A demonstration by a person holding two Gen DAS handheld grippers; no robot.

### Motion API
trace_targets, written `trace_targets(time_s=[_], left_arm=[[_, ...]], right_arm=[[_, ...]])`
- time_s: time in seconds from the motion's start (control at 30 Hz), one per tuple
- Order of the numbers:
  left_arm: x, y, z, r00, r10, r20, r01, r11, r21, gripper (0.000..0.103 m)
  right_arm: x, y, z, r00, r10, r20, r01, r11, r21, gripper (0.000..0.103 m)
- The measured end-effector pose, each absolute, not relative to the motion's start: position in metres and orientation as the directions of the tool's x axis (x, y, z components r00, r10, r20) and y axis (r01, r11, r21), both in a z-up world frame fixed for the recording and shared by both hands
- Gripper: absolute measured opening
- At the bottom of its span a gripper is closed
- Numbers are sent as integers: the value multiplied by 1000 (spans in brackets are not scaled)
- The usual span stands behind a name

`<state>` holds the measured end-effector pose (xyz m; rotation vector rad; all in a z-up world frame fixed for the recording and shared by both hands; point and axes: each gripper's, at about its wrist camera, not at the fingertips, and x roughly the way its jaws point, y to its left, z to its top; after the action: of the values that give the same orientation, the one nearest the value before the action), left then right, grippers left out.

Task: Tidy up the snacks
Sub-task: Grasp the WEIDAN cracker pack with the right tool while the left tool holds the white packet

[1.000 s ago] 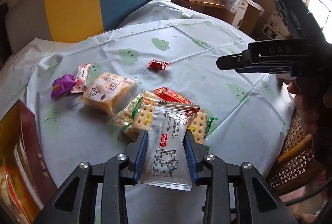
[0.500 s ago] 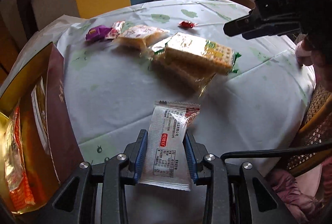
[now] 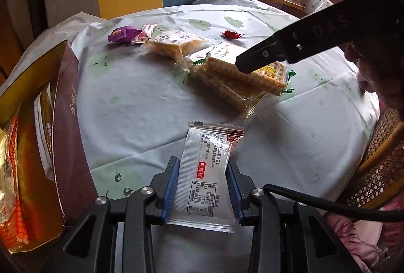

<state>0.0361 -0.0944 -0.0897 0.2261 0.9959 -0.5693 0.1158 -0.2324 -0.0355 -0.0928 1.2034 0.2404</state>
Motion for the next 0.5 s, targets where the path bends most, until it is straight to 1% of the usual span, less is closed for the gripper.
trace_targets(time_s=[0.1, 0.17, 0.2, 0.23, 0.3, 0.5], left_arm=[[36, -94, -90, 418, -352, -837, 551, 831, -75, 38], [35, -94, -90, 423, -352, -835, 553, 830, -70, 38], [34, -94, -90, 427, -352, -833, 555, 829, -66, 38], [34, -95, -90, 430, -353, -831, 558, 827, -63, 37], [33, -96, -90, 435, -350, -829, 560, 827, -56, 37], [33, -95, -81, 435, -344, -832, 551, 833, -56, 34]], right_arm=[[126, -229, -49, 305, 111, -946, -252, 967, 32, 63], [129, -228, -56, 293, 119, -949, -262, 964, 40, 63], [128, -228, -59, 287, 130, -949, -262, 963, 53, 60], [126, -229, -62, 286, 147, -947, -266, 962, 69, 50], [120, -226, -63, 319, 148, -936, -288, 956, 53, 49], [120, -225, -63, 334, 137, -933, -306, 952, 30, 49]])
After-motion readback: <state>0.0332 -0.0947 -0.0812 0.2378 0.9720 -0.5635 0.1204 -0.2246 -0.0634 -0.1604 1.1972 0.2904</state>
